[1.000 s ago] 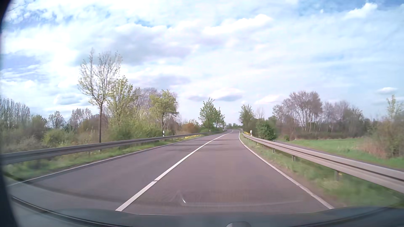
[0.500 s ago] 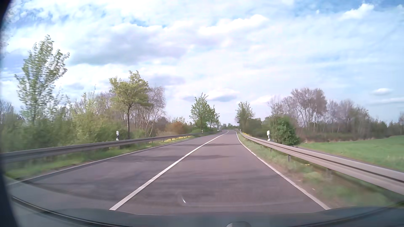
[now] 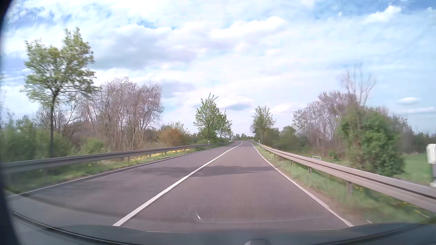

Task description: Follow the waypoints while adhering to traffic rules and regulations

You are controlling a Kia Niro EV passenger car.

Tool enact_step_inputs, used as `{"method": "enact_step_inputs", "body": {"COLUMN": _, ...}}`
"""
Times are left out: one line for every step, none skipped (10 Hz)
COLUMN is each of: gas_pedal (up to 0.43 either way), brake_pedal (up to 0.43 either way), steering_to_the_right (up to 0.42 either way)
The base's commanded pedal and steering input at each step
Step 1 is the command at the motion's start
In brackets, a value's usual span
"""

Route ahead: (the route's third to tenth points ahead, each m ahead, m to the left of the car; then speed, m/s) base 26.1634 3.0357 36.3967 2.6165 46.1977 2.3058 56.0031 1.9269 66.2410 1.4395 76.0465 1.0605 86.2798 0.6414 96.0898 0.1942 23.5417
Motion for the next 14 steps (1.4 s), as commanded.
{"method": "enact_step_inputs", "body": {"gas_pedal": 0.0, "brake_pedal": 0.0, "steering_to_the_right": 0.01}}
{"method": "enact_step_inputs", "body": {"gas_pedal": 0.0, "brake_pedal": 0.0, "steering_to_the_right": 0.01}}
{"method": "enact_step_inputs", "body": {"gas_pedal": 0.0, "brake_pedal": 0.0, "steering_to_the_right": 0.01}}
{"method": "enact_step_inputs", "body": {"gas_pedal": 0.0, "brake_pedal": 0.0, "steering_to_the_right": 0.01}}
{"method": "enact_step_inputs", "body": {"gas_pedal": 0.0, "brake_pedal": 0.0, "steering_to_the_right": 0.009}}
{"method": "enact_step_inputs", "body": {"gas_pedal": 0.0, "brake_pedal": 0.0, "steering_to_the_right": 0.008}}
{"method": "enact_step_inputs", "body": {"gas_pedal": 0.0, "brake_pedal": 0.0, "steering_to_the_right": 0.007}}
{"method": "enact_step_inputs", "body": {"gas_pedal": 0.0, "brake_pedal": 0.0, "steering_to_the_right": 0.006}}
{"method": "enact_step_inputs", "body": {"gas_pedal": 0.0, "brake_pedal": 0.0, "steering_to_the_right": 0.005}}
{"method": "enact_step_inputs", "body": {"gas_pedal": 0.0, "brake_pedal": 0.0, "steering_to_the_right": 0.004}}
{"method": "enact_step_inputs", "body": {"gas_pedal": 0.0, "brake_pedal": 0.0, "steering_to_the_right": 0.004}}
{"method": "enact_step_inputs", "body": {"gas_pedal": 0.0, "brake_pedal": 0.0, "steering_to_the_right": 0.004}}
{"method": "enact_step_inputs", "body": {"gas_pedal": 0.0, "brake_pedal": 0.0, "steering_to_the_right": 0.004}}
{"method": "enact_step_inputs", "body": {"gas_pedal": 0.0, "brake_pedal": 0.0, "steering_to_the_right": 0.004}}
